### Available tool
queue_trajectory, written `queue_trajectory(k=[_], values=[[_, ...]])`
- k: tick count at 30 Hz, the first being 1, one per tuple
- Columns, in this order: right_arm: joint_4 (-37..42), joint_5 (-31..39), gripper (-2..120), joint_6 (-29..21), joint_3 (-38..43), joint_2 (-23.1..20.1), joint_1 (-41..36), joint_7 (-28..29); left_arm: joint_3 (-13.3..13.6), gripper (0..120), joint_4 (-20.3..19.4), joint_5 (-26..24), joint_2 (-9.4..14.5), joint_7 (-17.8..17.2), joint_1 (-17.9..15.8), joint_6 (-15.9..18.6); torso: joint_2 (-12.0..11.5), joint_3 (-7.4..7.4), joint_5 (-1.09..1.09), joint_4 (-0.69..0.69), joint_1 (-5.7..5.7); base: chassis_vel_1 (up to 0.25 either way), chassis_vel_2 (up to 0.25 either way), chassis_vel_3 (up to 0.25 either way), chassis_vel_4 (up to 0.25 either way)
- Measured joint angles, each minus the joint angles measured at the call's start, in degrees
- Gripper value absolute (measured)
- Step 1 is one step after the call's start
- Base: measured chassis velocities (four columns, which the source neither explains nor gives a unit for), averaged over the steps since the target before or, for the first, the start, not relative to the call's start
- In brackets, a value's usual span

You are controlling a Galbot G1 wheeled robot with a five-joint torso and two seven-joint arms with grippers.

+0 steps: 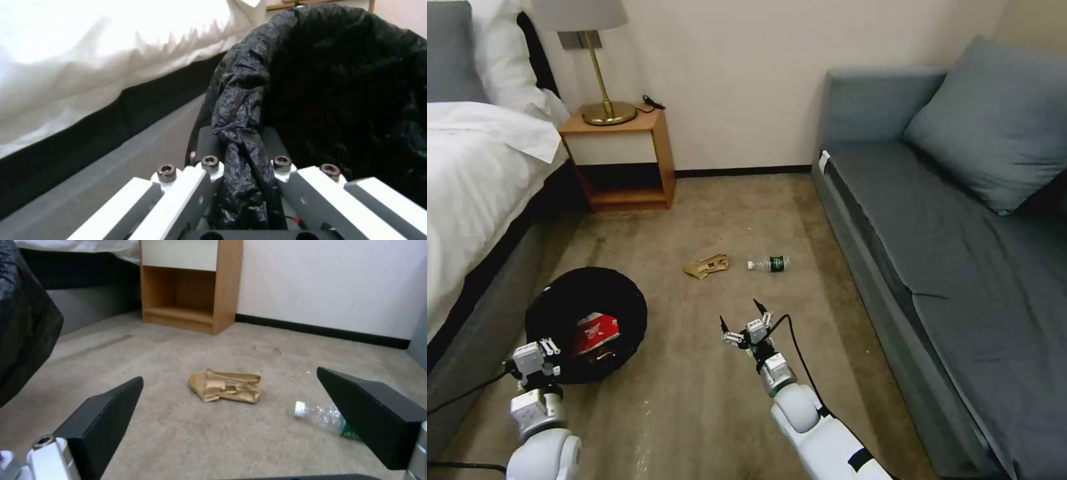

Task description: Pick up the trash bin, then pick up the garbage on the floor and place it into the trash bin.

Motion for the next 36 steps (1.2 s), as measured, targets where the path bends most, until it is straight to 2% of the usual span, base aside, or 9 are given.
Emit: queue_trajectory(k=[14, 36], values=[[-1.41, -0.80, 100, 0.54, -0.14, 0.63, 0.04, -0.10, -0.05, 6, 1.28, -0.07, -0.18, 0.00, 0.02, -0.85, 0.00, 0.00, 0.00, 0.01, 0.00, -0.128, 0.130, 0.127, -0.122], [-2.29, -2.62, 100, 1.45, -0.11, 0.47, -0.09, 0.03, 0.05, 6, 0.92, 0.14, -0.11, 0.02, 0.88, -1.22, 0.00, 0.00, 0.00, 0.00, 0.00, -0.134, 0.130, 0.128, -0.126]])
